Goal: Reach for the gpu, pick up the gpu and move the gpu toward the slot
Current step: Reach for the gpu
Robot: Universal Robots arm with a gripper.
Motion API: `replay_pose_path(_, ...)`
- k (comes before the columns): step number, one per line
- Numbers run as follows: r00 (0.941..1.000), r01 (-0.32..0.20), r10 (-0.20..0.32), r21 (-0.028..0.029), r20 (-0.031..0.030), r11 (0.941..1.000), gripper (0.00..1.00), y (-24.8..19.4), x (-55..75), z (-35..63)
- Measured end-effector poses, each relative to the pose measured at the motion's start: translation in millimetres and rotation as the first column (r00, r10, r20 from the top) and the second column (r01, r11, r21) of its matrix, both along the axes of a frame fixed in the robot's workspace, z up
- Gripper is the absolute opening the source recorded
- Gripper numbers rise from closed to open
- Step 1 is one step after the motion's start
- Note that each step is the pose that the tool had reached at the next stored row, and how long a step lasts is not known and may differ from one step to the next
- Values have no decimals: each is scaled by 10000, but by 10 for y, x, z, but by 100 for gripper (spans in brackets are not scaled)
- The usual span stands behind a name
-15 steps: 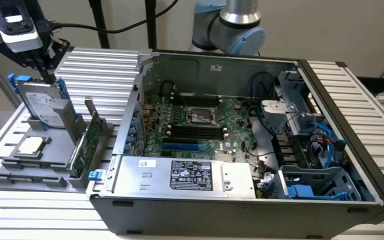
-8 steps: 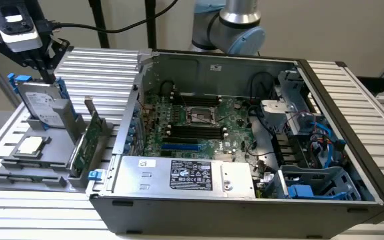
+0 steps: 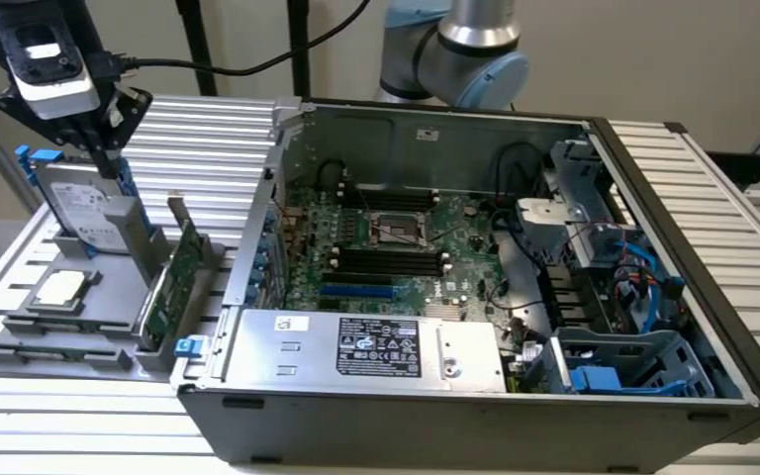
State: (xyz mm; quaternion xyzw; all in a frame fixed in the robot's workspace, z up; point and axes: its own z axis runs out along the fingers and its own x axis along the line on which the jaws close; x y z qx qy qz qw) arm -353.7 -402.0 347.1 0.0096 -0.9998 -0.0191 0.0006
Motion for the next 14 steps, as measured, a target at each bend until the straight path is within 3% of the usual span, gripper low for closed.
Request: replay_pose_path(14, 10000, 0, 0, -2, -1, 10000, 11, -410, 318, -36)
